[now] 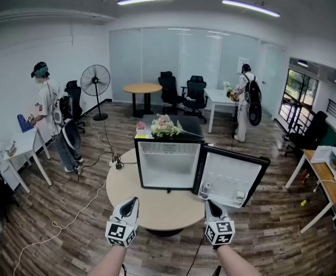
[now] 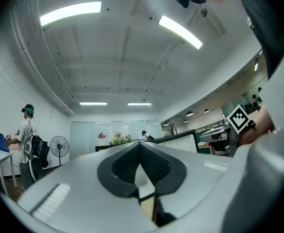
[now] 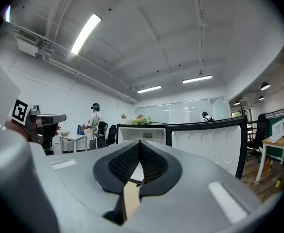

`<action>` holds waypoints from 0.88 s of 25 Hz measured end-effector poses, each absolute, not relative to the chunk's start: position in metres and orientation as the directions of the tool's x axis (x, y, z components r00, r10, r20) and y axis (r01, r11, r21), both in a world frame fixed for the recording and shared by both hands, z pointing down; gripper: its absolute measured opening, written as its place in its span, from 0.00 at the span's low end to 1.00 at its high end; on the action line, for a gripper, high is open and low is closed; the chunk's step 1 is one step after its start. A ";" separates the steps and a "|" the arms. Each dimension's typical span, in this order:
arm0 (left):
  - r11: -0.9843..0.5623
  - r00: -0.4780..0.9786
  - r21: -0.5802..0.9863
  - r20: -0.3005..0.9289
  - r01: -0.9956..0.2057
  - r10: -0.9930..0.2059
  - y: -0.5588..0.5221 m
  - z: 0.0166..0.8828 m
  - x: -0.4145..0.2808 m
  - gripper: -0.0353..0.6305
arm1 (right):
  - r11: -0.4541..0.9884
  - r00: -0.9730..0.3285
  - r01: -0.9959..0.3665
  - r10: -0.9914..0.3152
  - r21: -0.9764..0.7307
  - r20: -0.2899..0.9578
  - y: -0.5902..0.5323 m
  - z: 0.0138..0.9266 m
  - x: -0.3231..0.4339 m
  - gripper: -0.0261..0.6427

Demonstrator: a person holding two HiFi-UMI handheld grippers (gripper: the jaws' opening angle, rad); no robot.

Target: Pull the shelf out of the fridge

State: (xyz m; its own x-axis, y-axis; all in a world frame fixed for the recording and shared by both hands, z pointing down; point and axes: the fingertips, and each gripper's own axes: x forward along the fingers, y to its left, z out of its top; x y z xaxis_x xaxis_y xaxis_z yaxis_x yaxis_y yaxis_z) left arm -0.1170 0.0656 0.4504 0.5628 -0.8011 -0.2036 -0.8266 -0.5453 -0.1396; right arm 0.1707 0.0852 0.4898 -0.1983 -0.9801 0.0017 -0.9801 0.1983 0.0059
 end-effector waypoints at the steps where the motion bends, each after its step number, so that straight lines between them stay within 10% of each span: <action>1: -0.547 0.564 -0.139 -0.203 -0.826 -0.800 0.066 0.451 -0.117 0.05 | 0.196 -0.196 -0.981 -0.981 0.005 0.004 0.085 0.491 0.171 0.05; 22: -0.553 0.568 -0.130 -0.199 -0.823 -0.798 0.066 0.459 -0.117 0.05 | 0.260 -0.260 -0.965 -0.966 0.017 0.011 0.084 0.501 0.156 0.05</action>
